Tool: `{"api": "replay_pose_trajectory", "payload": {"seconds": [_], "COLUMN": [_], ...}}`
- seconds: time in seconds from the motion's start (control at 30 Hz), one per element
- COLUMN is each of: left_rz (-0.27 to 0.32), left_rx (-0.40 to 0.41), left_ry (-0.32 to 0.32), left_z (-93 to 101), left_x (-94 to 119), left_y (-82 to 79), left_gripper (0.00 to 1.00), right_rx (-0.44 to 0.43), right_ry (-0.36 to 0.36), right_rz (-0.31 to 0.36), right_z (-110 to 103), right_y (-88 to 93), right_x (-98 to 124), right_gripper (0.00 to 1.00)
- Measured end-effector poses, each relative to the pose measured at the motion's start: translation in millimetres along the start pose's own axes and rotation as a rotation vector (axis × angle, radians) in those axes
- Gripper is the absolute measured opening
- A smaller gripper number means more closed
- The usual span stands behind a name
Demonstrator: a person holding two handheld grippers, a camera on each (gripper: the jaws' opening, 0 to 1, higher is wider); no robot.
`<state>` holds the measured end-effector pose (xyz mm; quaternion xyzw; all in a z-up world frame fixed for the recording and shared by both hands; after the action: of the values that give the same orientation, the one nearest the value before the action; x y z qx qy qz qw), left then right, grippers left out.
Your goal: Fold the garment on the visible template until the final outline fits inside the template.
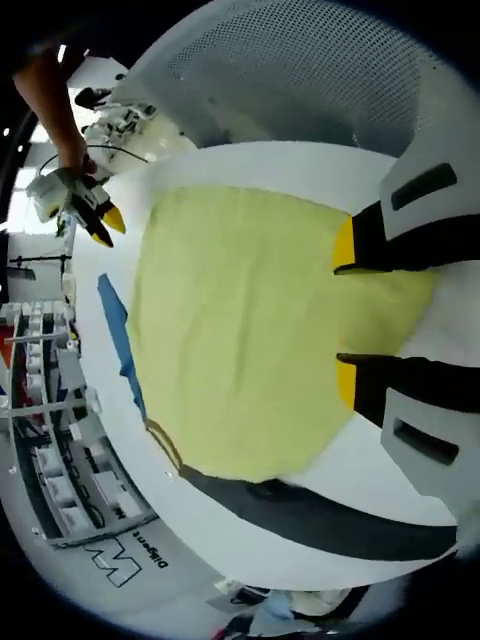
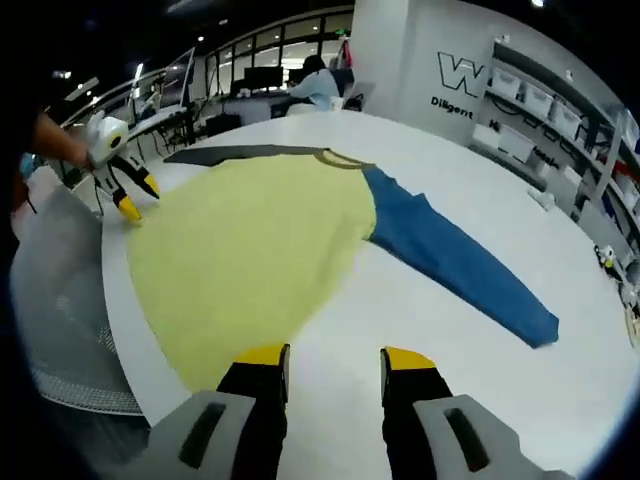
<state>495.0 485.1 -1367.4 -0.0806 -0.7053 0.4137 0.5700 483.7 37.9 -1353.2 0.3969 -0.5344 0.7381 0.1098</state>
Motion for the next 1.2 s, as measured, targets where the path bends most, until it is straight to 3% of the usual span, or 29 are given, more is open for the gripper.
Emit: {"api": "replay_pose_trajectory", "payload": {"seconds": [0.13,0.27,0.33,0.43,0.7,0.77,1.07,1.2], "left_rz": [0.021,0.048,0.071,0.103,0.159,0.149,0.139,0.13], "left_rx": [0.131,0.153,0.174,0.29,0.537,0.565,0.535,0.563], "left_ry": [-0.07,-0.111,-0.15,-0.249,-0.458,-0.475,-0.516,-0.55], "left_z": [-21.3,-35.1,-43.6,-65.6,-110.2,-119.6,-139.0,-149.9], "left_x": [13,26,30,41,72,76,86,93], "left_y": [13.9,15.7,17.1,27.1,61.2,68.7,74.3,84.2], "left_gripper": [0.35,0.35,0.37,0.42,0.41,0.4,0.41,0.45], "right_rx": [-0.049,-0.064,-0.078,-0.093,-0.093,-0.101,-0.103,-0.107], "right_ry": [0.018,0.019,0.021,0.029,0.053,0.058,0.078,0.085], "right_rz": [-0.005,-0.019,-0.021,-0.024,-0.036,-0.043,-0.06,-0.031], "right_z": [5,3,3,3,3,4,4,2], "right_y": [7.4,13.5,16.5,18.7,27.7,30.2,36.2,35.8], "right_x": [2,4,4,6,19,21,29,34], "right_gripper": [0.33,0.36,0.43,0.54,0.55,0.55,0.57,0.67]}}
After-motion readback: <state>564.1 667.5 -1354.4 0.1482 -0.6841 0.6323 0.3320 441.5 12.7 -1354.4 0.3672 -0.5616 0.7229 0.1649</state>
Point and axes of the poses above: the point that each gripper's makers call its tool centre point, and the gripper's own axes: x roughly backward along the fingers, z roughly to its right, y roughly out of its underside, the point moved 8 cm from there along x, roughly backward along the fingers, and after that the axes turned 4 degrees about y, right-handed, at the moved point
